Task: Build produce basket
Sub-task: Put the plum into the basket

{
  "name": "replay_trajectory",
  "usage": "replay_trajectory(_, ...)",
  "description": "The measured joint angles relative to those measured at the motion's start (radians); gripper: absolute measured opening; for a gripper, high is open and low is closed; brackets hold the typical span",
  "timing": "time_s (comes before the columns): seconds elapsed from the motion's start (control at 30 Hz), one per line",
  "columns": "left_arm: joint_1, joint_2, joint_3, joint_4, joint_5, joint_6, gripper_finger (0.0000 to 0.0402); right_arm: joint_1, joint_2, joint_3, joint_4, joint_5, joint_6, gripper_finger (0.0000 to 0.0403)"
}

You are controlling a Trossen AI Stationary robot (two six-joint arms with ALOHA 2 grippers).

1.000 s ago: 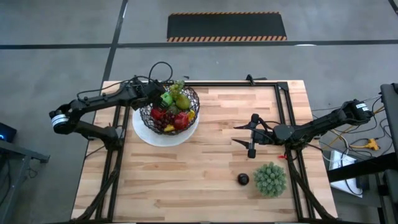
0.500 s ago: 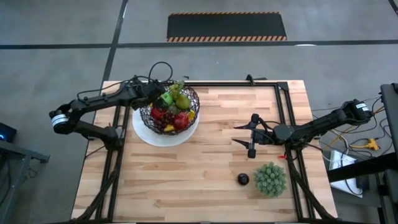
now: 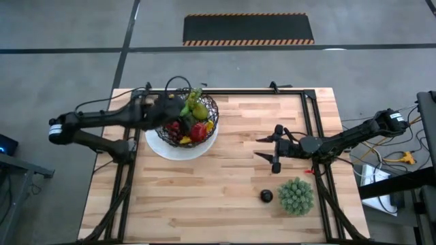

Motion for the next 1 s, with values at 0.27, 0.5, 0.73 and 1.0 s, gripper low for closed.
replay_trajectory(0.27,-0.298,-0.007,-0.018,0.310,-0.047,0.161,0.0303,0.047,0.002,0.029,-0.051,-0.021,0.079,0.0226)
replay_trajectory(0.5,-0.430,0.062,-0.019,0.500,-0.067,0.295,0.0303,0.116,0.019,0.260,-0.499,-0.020,0.141,0.0226)
replay_trajectory(0.73,-0.462,0.112,-0.019,0.524,-0.072,0.316,0.0303,0.220,0.059,0.454,-0.856,-0.021,0.301,0.0226)
replay_trajectory(1.0,-0.462,0.115,-0.020,0.527,-0.075,0.314,0.0303,0.311,0.215,0.629,-1.124,-0.026,0.463,0.0226)
